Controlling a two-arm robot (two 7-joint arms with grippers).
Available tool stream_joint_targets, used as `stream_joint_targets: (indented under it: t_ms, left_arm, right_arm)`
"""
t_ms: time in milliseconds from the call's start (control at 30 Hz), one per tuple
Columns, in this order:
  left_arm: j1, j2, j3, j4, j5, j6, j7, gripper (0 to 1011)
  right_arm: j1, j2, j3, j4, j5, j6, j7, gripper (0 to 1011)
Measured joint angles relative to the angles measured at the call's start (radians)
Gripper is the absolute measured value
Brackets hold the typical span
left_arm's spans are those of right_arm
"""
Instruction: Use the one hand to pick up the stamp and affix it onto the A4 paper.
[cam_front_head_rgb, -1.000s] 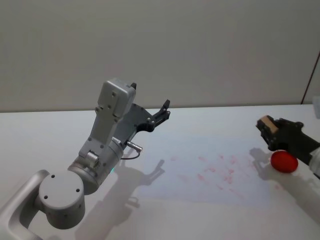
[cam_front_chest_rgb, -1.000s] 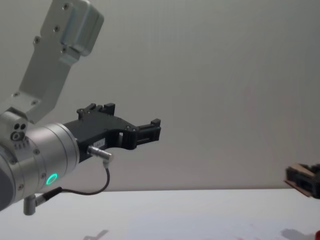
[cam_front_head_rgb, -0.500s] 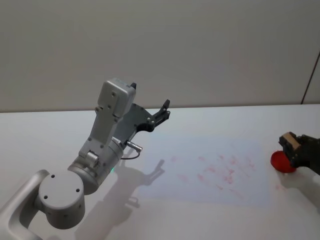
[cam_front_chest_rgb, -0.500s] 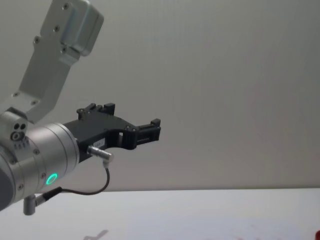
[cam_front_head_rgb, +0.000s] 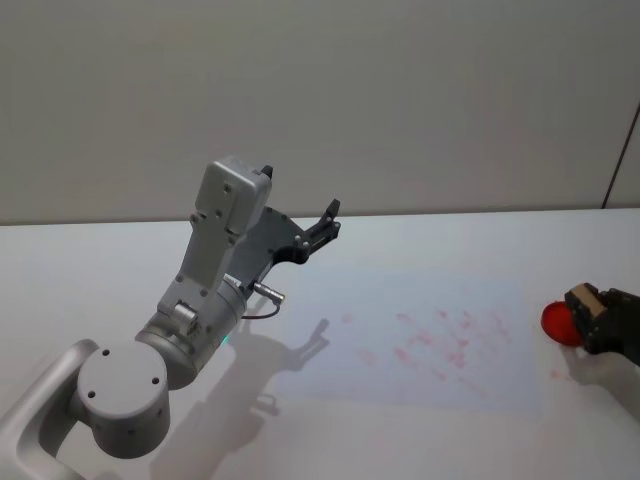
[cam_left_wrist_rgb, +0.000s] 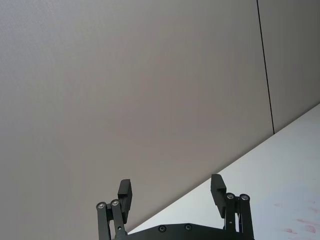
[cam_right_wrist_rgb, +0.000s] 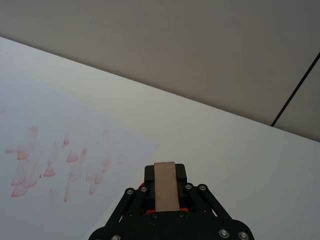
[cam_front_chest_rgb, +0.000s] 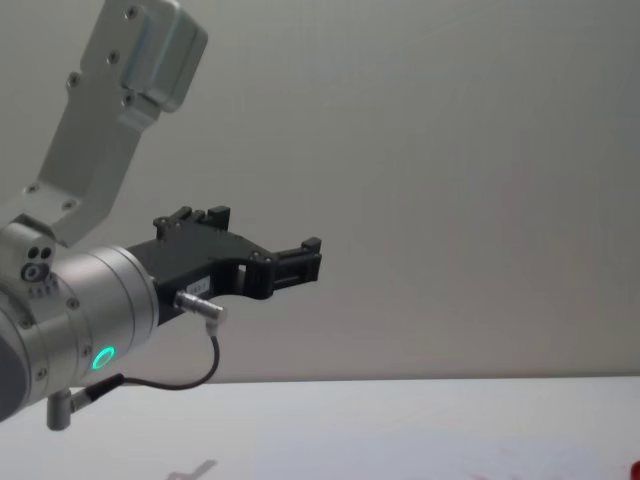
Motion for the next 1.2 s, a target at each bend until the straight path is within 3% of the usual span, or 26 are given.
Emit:
stream_joint_targets:
  t_ms: [1200]
  left_arm:
    - [0.000,0.000,0.000,0.000,0.000,0.000,0.000,1001]
  right_arm:
    - [0.062,-0.058,-0.045,0.119,-0.064,-0.020,-0.075,252]
